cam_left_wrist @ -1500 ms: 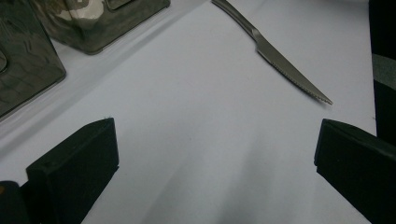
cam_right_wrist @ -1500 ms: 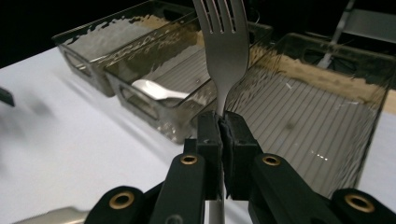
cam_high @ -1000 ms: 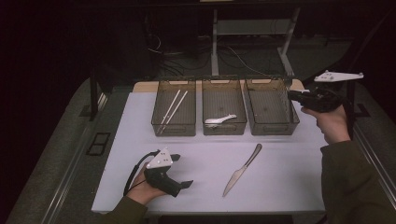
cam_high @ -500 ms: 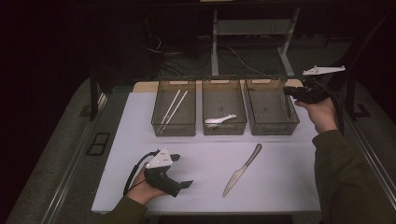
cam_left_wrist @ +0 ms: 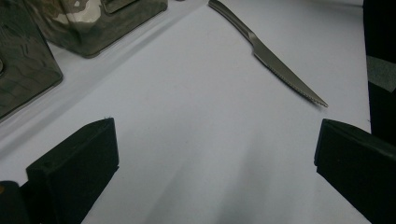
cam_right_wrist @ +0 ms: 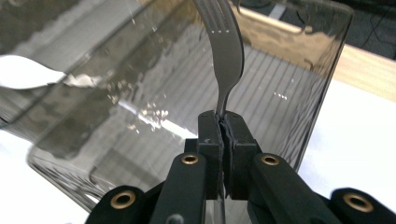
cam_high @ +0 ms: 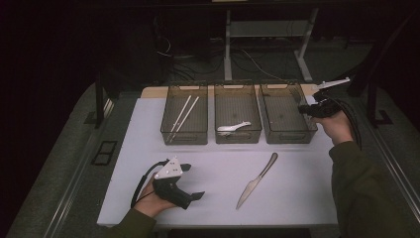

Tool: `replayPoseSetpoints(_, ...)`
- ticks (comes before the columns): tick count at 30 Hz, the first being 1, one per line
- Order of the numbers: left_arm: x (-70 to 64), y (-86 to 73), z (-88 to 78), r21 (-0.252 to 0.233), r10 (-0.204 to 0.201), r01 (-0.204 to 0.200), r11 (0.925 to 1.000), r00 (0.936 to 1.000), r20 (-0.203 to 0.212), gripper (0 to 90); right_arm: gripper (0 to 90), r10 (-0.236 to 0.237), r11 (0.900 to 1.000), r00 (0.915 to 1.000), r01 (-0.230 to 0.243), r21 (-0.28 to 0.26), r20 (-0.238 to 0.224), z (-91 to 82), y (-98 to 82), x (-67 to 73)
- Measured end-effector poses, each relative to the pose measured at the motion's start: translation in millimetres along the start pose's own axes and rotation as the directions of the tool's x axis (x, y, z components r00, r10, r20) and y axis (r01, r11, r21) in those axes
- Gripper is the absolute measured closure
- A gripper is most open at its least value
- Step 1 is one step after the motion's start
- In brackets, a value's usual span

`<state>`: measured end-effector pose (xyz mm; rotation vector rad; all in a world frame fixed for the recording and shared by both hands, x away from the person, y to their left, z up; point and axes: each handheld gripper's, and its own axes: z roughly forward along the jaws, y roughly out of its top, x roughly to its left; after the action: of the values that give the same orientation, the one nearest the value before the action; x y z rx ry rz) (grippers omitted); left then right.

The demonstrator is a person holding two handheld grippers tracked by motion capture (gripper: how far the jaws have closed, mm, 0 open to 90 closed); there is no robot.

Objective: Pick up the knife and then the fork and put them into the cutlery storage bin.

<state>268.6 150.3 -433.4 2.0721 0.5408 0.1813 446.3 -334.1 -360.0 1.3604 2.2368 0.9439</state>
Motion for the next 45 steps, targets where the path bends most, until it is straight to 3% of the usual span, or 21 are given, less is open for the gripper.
replayPoseSetpoints(10, -0.1, -0.6, 1.0, -0.002, -0.004, 0.004, 1.0, 1.0, 0.001, 0.0, 87.3, 0.029, 0.999, 0.9993, -0.028, 0.034, -0.026, 12.3, -8.2, -5.1)
replayPoseSetpoints(18, -0.1, -0.6, 1.1, 0.0, -0.001, 0.001, 1.0, 1.0, 0.003, 0.0, 86.4, 0.041, 0.998, 0.9991, -0.041, 0.053, -0.013, 25.8, -6.1, -2.2)
replayPoseSetpoints(21, -0.1, -0.3, 0.7, 0.004, 0.002, -0.002, 1.0, 1.0, 0.005, 0.0, 85.8, 0.021, 0.997, 0.9998, -0.02, 0.075, -0.005, 31.5, -4.7, 1.9)
replayPoseSetpoints(26, 0.0, -0.3, 0.6, 0.002, 0.001, -0.001, 1.0, 1.0, 0.004, 0.0, 76.1, 0.01, 0.994, 0.9999, -0.011, 0.109, 0.008, 39.1, -5.8, 6.0)
replayPoseSetpoints(29, -0.3, -0.1, 0.5, 0.005, 0.006, -0.006, 1.0, 1.0, 0.005, 0.0, 68.0, 0.027, 0.995, 0.9996, -0.026, 0.098, -0.008, 38.2, -6.6, 5.7)
replayPoseSetpoints(36, -0.5, 0.0, 0.5, 0.003, 0.003, -0.003, 1.0, 1.0, 0.003, 0.0, 50.8, 0.033, 0.999, 0.9983, -0.032, 0.008, -0.049, 19.0, -6.3, 11.6)
replayPoseSetpoints(40, -0.8, 0.3, 0.8, 0.006, 0.006, -0.006, 1.0, 1.0, 0.003, 0.0, 46.2, 0.012, 0.999, 0.9969, -0.015, -0.034, -0.078, -0.6, -6.3, 20.8)
replayPoseSetpoints(45, -1.5, 0.4, 1.4, -0.001, 0.002, -0.002, 1.0, 1.0, 0.001, 0.0, 46.6, -0.041, 0.995, 0.9917, 0.03, -0.091, -0.122, -26.6, -11.9, 37.9)
